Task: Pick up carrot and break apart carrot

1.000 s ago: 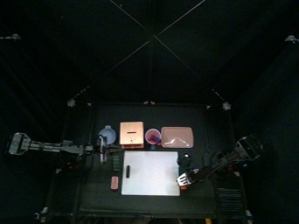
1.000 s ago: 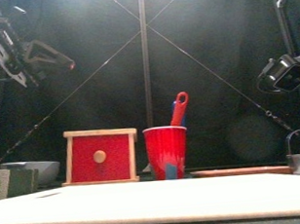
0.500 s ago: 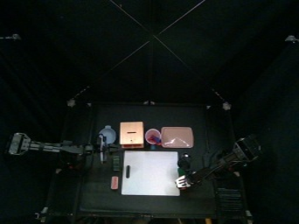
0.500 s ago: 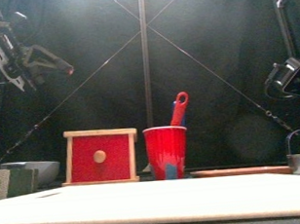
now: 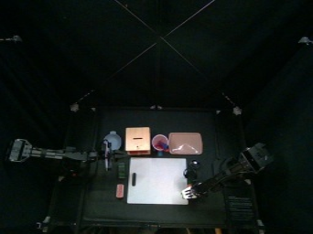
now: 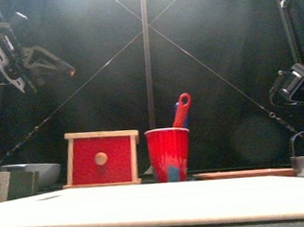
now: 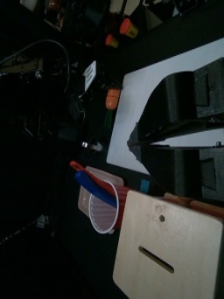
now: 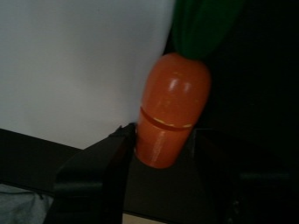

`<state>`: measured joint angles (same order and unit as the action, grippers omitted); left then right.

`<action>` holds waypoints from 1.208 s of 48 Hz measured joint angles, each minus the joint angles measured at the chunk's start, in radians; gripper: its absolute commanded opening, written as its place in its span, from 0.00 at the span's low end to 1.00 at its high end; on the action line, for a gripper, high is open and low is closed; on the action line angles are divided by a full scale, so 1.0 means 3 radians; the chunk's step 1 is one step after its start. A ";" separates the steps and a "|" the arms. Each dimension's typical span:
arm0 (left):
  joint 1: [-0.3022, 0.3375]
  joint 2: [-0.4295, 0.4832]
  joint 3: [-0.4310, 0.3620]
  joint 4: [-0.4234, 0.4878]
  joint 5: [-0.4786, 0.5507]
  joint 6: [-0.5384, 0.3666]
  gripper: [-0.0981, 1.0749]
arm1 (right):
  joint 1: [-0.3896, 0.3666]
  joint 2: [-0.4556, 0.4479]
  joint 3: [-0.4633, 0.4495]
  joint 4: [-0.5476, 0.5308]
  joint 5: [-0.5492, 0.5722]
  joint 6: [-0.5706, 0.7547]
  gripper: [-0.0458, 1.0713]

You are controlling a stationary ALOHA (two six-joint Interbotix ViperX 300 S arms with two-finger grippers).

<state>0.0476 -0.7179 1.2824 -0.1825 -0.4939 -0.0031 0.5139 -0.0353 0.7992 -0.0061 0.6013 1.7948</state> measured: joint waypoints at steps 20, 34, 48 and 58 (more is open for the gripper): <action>-0.0031 -0.0005 -0.0010 0.0005 0.0000 0.0000 0.50 | -0.0020 -0.0256 -0.0128 -0.0956 0.0159 -0.0015 0.51; -0.0210 0.0020 -0.0061 0.0026 0.0000 0.0000 0.77 | -0.0297 -0.0430 -0.0245 -0.1907 0.0010 -0.0015 0.51; -0.0307 0.0608 -0.0368 0.0373 0.0005 0.0066 0.93 | -0.0695 -0.0312 -0.0291 -0.2194 -0.0603 -0.0015 0.51; -0.0297 0.0961 -0.0639 0.0864 0.0005 0.0123 0.93 | -0.0731 -0.0230 -0.0389 -0.2373 -0.0808 -0.0051 0.51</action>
<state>-0.0414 -0.4295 1.0907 0.0767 -0.4924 0.0337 0.2945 -0.1043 0.6826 -0.7179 0.3590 1.7794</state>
